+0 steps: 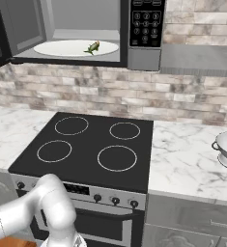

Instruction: Close the microwave door.

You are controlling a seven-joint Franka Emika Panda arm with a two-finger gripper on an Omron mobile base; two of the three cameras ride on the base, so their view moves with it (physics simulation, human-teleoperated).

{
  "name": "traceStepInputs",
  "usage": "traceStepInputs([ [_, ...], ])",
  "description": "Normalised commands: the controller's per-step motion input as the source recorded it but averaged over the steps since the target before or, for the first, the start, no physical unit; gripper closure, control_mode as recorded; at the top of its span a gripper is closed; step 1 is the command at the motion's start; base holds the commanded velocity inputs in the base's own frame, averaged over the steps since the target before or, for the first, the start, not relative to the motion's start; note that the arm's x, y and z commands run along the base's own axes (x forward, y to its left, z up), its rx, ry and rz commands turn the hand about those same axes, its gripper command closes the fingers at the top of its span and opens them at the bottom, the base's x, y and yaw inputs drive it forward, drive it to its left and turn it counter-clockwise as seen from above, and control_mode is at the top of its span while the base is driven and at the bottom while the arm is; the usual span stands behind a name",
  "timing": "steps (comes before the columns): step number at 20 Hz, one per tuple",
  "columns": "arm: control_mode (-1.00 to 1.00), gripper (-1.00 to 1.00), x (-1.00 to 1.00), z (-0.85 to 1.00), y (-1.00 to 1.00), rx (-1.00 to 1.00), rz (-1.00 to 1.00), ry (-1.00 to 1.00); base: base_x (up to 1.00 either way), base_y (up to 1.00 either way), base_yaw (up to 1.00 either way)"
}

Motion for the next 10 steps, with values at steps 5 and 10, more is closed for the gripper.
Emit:
traceStepInputs([
  [5,-1.00,-1.00,0.39,0.03,-0.25,-0.11,-0.21,0.19,0.00,0.00,0.00],
  [10,-1.00,-1.00,0.05,0.21,-0.51,-0.04,-0.20,0.09,0.00,0.00,0.00],
])
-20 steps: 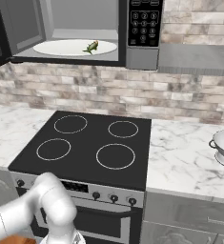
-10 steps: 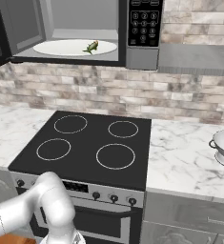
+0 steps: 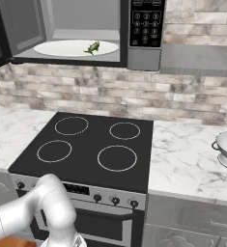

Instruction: Close the microwave door.

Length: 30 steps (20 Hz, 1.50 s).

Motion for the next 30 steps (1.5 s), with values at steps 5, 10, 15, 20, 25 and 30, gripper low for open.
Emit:
traceStepInputs([
  [5,-1.00,-1.00,0.00,0.28,-0.82,0.00,-0.21,0.00,0.00,0.00,0.00],
  [10,-1.00,-1.00,0.00,0.21,-0.92,0.00,-0.20,0.00,0.00,0.00,0.00],
  [15,-1.00,-1.00,0.00,0.40,-0.87,0.00,-0.13,-0.03,0.00,0.00,0.00],
  [20,-1.00,-1.00,0.06,0.38,-0.84,0.00,-0.01,-0.07,0.00,0.00,0.00],
  [25,-1.00,-1.00,0.42,0.28,-0.62,-0.04,0.00,0.06,0.00,0.00,0.00],
  [30,-1.00,-1.00,0.48,0.41,-0.58,-0.06,0.01,0.10,0.00,0.00,0.00],
])
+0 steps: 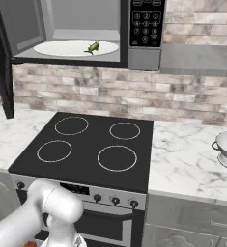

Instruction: Close the microwave door.

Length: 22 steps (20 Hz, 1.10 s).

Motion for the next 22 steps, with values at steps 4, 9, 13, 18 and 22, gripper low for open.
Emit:
traceStepInputs([
  [4,-1.00,-1.00,0.43,0.57,-0.53,-0.03,0.07,0.07,0.00,0.00,0.00],
  [9,-1.00,-1.00,0.38,0.40,-0.66,-0.01,0.24,0.17,0.00,0.00,0.00],
  [13,-1.00,-1.00,0.47,0.28,-0.29,0.00,0.31,0.44,0.00,0.00,0.00],
  [18,-1.00,-1.00,0.39,0.30,-0.02,-0.03,0.34,0.56,0.00,0.00,0.00],
  [22,-1.00,-1.00,0.16,0.01,-0.02,0.00,0.41,0.46,0.00,0.00,0.00],
])
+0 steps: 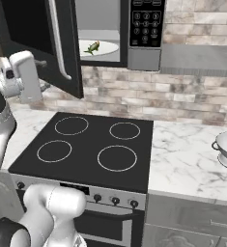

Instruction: Close the microwave door.

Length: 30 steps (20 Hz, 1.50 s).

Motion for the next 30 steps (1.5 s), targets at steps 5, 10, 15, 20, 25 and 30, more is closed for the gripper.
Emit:
traceStepInputs([
  [5,-1.00,-1.00,0.39,0.00,-0.13,0.00,0.31,0.38,0.00,0.00,0.00],
  [10,-1.00,-1.00,0.24,0.05,-0.14,0.01,0.37,0.28,0.00,0.00,0.00],
  [15,-1.00,-1.00,0.38,0.00,-0.15,0.02,0.37,0.23,0.00,0.00,0.00],
  [20,-1.00,-1.00,0.52,0.00,-0.15,0.00,0.27,0.23,0.00,0.00,0.00],
  [25,-1.00,-1.00,0.57,0.00,-0.04,0.00,0.15,0.19,0.00,0.00,0.00],
  [30,-1.00,-1.00,0.37,0.00,0.04,0.00,0.08,0.07,0.00,0.00,0.00],
])
